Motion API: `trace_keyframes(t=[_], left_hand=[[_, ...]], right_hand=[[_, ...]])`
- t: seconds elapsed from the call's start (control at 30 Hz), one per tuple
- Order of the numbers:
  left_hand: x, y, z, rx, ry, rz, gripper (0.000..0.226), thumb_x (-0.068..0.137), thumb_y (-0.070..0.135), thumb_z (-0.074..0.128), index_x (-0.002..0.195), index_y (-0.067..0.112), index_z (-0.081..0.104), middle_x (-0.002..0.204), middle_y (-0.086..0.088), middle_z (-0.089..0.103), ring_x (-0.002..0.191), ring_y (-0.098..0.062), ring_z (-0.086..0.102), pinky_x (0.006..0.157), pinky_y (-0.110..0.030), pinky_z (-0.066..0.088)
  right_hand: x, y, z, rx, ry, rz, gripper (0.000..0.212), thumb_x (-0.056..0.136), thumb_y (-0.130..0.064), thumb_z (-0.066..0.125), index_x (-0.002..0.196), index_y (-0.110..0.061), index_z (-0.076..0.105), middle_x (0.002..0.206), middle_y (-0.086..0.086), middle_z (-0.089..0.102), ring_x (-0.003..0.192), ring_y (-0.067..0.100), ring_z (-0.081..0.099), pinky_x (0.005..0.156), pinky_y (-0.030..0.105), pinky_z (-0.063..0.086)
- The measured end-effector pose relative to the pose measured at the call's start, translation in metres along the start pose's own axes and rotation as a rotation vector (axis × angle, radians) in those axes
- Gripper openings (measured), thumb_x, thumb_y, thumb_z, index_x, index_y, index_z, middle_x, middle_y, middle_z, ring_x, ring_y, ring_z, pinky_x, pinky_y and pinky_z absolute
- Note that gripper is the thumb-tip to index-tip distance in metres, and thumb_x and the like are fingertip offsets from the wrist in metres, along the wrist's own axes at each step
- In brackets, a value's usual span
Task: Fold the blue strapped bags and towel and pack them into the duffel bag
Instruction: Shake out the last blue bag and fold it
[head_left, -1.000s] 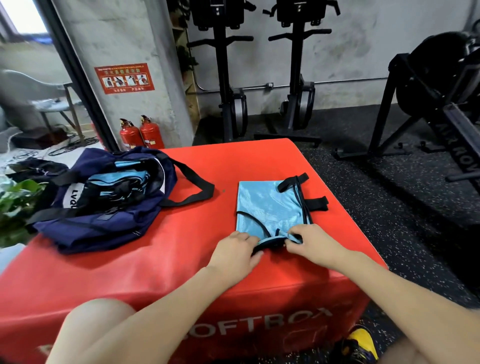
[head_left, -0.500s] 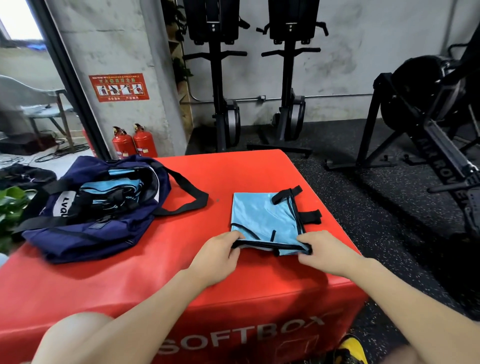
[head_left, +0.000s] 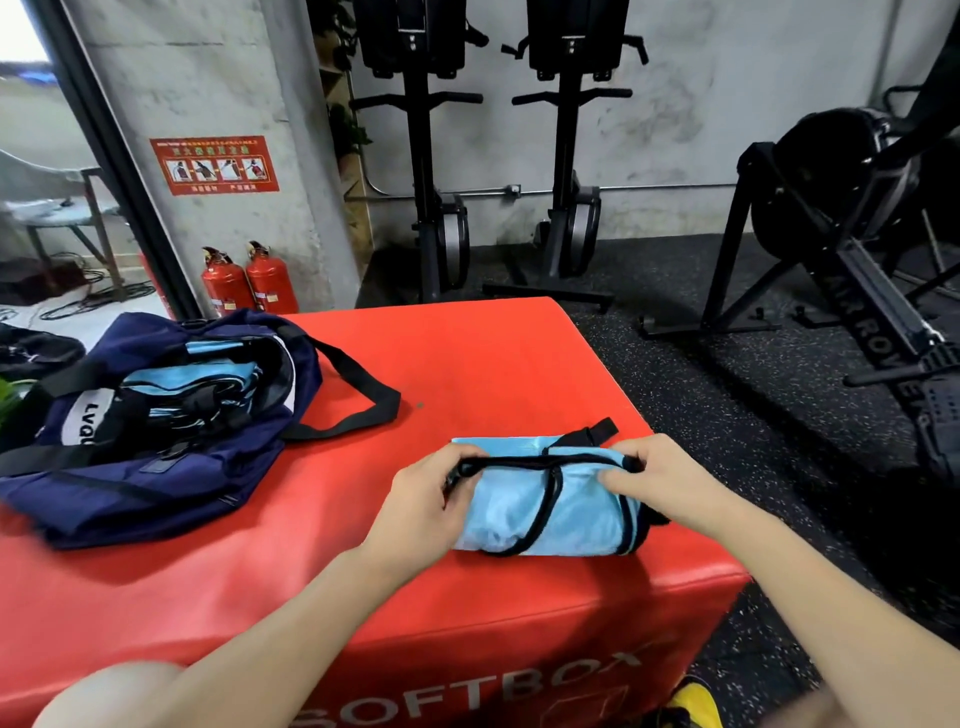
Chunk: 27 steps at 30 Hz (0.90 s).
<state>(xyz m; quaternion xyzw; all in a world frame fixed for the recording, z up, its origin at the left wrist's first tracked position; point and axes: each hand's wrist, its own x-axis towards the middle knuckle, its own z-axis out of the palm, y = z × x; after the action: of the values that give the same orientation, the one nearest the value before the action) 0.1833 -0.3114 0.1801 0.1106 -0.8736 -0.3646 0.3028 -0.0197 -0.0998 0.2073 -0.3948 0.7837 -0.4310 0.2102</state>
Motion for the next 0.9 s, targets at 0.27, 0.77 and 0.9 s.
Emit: trace_keyframes(t=[0.27,0.77,0.9], left_hand=[[0.038,-0.04,0.022,0.324,-0.197,-0.245,0.041,0.095,0.017,0.049,0.134,0.03,0.049,0.107,0.004,0.065,0.09,-0.02,0.061,0.08,-0.042,0.053],[0.049,-0.062,0.033,0.524,-0.357,-0.222,0.042,0.092,0.025,0.05,0.134,0.029,0.049,0.117,0.005,0.057,0.103,-0.023,0.06,0.082,-0.039,0.052],[0.046,-0.061,0.034,0.532,-0.356,-0.208,0.041,0.094,0.026,0.049,0.135,0.029,0.049,0.119,0.005,0.055,0.101,-0.022,0.061,0.081,-0.038,0.052]], right_hand=[[0.048,0.028,0.013,-0.463,-0.054,0.025,0.015,0.085,-0.034,0.071,0.095,-0.04,0.062,0.08,-0.012,0.067,0.074,0.008,0.062,0.068,0.025,0.046],[0.08,0.032,0.018,-0.695,0.103,0.093,0.036,0.077,-0.063,0.067,0.087,-0.033,0.051,0.08,-0.012,0.065,0.086,0.018,0.063,0.069,0.033,0.046],[0.069,0.029,0.004,-0.686,0.089,0.138,0.066,0.072,-0.094,0.038,0.08,-0.032,0.058,0.096,-0.017,0.056,0.091,0.008,0.057,0.079,0.036,0.044]])
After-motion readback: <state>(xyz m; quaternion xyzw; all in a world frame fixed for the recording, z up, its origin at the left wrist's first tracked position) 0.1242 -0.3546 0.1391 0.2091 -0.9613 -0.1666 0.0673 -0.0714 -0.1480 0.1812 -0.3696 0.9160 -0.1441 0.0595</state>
